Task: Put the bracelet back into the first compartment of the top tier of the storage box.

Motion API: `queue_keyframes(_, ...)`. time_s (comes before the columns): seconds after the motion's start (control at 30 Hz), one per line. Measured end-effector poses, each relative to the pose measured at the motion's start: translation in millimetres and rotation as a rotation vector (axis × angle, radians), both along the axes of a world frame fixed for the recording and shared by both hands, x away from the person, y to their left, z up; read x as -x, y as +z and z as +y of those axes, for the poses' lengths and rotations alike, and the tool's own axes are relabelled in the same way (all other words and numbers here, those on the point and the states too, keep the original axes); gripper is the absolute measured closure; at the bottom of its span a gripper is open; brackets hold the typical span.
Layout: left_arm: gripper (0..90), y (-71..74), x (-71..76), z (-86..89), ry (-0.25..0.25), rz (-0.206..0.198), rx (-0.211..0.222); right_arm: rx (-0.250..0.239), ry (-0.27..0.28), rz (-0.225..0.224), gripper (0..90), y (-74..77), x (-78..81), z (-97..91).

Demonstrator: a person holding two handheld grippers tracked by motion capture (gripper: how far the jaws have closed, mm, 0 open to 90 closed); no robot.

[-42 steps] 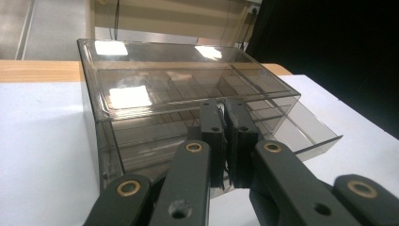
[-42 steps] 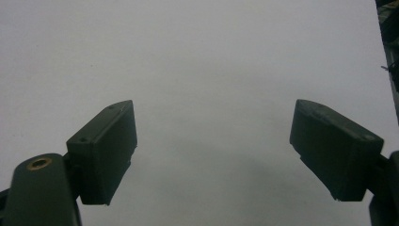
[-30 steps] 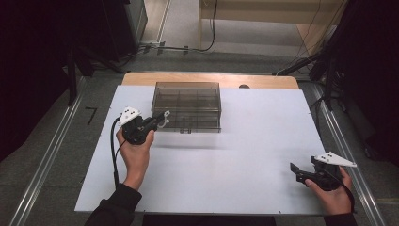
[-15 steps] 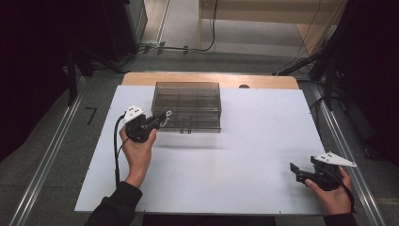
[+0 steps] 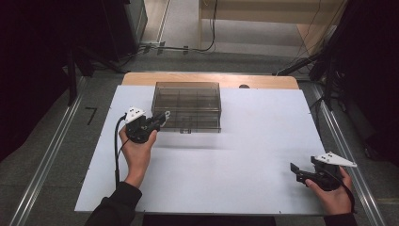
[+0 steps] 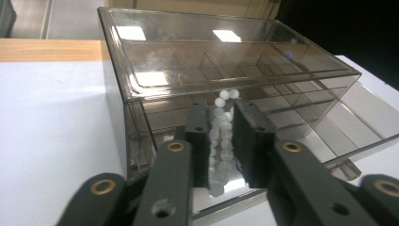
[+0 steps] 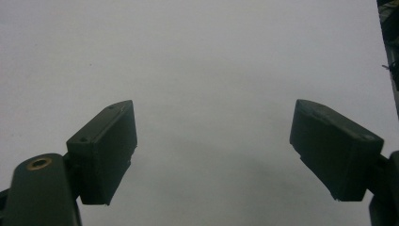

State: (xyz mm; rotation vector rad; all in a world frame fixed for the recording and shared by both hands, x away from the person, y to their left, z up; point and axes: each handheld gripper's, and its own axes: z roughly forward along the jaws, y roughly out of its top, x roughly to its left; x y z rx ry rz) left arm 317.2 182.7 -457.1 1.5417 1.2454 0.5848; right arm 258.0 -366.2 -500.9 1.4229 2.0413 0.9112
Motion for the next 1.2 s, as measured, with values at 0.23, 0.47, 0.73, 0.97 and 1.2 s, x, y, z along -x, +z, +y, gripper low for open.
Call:
queue_keyframes(0.23, 68.3, 2.2, 2.3, 1.0, 0.004, -0.006, 0.014, 0.0, 0.0, 0.0, 14.3, -0.1, 0.0, -0.2)
queue_keyframes(0.47, 64.8, 2.7, 3.9, 3.4, 0.011, -0.008, 0.018, 0.0, 0.0, 0.0, 14.3, 0.0, 0.1, -0.2)
queue_keyframes(0.73, 58.5, 4.6, 7.8, 5.4, 0.027, -0.012, 0.018, 0.0, -0.001, 0.001, 14.3, -0.1, 0.1, -0.3)
queue_keyframes(0.97, 50.0, 4.6, 10.3, 7.3, 0.048, -0.007, -0.002, 0.001, 0.0, 0.001, 14.3, -0.2, 0.2, -0.2)
queue_keyframes(1.2, 44.6, 6.5, 15.4, 8.0, 0.05, 0.007, -0.012, 0.002, -0.002, -0.001, 14.3, -0.1, 0.4, -0.6)
